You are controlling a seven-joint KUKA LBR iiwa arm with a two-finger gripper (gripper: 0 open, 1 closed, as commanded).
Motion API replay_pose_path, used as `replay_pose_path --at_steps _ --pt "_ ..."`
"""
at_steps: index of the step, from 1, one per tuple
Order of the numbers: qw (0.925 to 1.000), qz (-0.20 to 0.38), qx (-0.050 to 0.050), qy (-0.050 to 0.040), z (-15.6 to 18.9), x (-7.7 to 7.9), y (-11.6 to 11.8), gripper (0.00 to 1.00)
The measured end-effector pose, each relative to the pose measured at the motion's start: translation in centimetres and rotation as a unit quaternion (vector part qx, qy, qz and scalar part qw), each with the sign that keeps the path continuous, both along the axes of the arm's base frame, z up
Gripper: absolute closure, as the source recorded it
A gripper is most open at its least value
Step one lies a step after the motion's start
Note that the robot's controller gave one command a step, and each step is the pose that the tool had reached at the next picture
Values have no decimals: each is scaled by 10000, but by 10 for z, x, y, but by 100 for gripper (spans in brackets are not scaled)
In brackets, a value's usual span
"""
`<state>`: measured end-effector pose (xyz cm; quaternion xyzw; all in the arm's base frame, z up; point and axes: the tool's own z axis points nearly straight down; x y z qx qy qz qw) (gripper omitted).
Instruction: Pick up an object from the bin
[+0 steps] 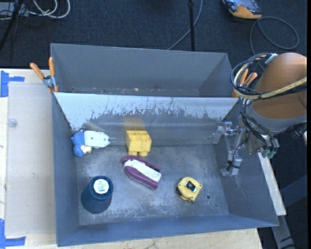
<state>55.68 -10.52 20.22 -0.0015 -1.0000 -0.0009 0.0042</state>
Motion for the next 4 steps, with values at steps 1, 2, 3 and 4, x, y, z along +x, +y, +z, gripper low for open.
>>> replay_pose_path --at_steps 1,2,3,4 --pt "10000 10 -8 -36 5 1 0 0" --pt "9996 262 -7 -44 -48 -13 20 0" --pt "9994 338 -5 -43 -108 -33 26 0" --pt "10000 -22 0 -5 -138 -43 36 0"
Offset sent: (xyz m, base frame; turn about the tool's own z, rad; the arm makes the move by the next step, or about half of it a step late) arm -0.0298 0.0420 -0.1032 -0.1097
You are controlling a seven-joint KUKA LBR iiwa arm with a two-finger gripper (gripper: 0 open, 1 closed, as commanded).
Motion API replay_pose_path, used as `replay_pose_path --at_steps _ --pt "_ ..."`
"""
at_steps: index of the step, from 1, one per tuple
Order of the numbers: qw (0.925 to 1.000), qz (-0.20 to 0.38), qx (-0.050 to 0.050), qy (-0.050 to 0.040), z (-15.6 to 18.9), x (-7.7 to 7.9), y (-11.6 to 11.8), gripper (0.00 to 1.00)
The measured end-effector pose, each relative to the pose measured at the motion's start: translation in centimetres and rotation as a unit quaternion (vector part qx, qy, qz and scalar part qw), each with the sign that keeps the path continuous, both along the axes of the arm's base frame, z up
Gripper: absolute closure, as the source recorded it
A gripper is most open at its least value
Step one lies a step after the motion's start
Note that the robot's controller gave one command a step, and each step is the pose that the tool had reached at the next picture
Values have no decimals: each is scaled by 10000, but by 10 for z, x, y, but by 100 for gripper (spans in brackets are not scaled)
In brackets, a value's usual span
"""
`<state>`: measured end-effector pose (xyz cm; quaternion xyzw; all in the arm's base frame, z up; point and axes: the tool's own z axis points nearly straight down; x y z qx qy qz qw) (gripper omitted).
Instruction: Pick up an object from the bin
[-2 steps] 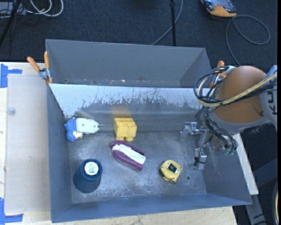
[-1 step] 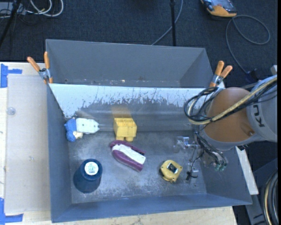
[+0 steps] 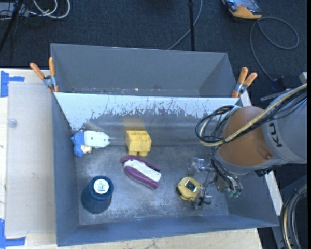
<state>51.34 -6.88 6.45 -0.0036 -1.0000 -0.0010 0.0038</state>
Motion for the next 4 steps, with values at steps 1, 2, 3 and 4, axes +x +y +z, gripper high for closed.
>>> replay_pose_path --at_steps 1,2,3,4 --pt "9932 1162 1 -33 5 -8 57 100" --pt "9931 1173 -1 -34 5 -8 57 100" --pt "9931 1174 -1 -34 5 -8 57 0" --pt "9930 1184 -1 -35 5 -8 57 100"
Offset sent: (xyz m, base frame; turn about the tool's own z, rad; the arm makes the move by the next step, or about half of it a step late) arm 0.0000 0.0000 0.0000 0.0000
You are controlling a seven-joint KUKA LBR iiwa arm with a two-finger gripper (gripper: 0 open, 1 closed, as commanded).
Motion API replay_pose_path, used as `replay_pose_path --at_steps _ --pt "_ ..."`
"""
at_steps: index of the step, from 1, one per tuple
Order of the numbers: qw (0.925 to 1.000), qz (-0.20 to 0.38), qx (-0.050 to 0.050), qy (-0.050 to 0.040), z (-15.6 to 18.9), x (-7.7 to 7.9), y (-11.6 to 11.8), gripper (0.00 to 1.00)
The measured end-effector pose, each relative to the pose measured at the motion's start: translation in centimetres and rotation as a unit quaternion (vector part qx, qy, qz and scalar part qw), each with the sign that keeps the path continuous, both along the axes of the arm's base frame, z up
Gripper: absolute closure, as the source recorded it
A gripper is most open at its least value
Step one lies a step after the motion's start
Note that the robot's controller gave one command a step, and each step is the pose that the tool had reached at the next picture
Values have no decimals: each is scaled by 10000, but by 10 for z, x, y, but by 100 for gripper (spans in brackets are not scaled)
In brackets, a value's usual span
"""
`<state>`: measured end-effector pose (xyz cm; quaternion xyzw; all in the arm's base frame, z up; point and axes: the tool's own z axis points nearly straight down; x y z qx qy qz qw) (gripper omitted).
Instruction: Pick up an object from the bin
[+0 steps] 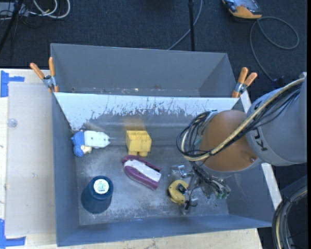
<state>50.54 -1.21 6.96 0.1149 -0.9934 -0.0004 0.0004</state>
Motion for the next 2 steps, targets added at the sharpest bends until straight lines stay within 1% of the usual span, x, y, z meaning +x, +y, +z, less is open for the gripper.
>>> replay_pose_path --at_steps 1,2 --pt "10000 3 0 0 0 0 0 100" --pt "10000 -40 7 7 0 2 -6 100"
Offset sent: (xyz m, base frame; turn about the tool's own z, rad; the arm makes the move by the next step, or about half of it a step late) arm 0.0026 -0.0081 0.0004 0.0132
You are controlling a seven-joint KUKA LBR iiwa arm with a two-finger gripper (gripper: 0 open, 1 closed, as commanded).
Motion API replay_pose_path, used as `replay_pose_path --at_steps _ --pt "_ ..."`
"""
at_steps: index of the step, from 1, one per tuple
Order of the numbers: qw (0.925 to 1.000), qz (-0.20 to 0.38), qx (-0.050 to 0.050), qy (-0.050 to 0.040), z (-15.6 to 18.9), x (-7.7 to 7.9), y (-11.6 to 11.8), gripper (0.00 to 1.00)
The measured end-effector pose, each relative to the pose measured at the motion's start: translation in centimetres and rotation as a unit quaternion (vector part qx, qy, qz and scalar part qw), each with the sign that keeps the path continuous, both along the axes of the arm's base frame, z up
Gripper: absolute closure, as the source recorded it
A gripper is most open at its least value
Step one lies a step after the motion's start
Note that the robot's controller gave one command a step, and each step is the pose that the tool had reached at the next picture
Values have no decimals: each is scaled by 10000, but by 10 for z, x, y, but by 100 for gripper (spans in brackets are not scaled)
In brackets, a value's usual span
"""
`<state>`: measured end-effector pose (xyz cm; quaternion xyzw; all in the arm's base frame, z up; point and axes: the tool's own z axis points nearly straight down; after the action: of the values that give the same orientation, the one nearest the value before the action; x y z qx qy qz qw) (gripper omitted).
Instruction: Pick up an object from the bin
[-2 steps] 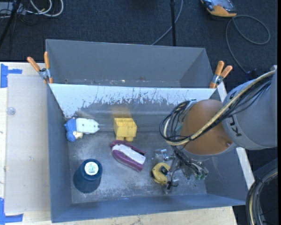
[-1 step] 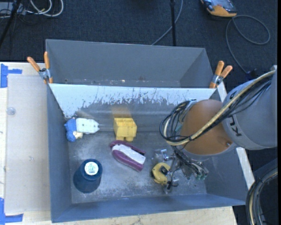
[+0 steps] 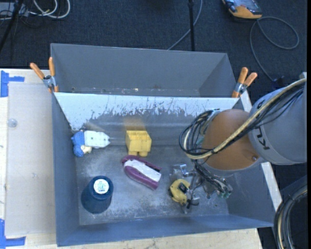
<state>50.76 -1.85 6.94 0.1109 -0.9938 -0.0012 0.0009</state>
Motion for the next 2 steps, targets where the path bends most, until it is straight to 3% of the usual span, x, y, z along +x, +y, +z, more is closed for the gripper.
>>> replay_pose_path --at_steps 1,2 --pt "10000 7 -1 0 0 0 0 100" --pt "10000 0 1 12 69 -1 0 100"
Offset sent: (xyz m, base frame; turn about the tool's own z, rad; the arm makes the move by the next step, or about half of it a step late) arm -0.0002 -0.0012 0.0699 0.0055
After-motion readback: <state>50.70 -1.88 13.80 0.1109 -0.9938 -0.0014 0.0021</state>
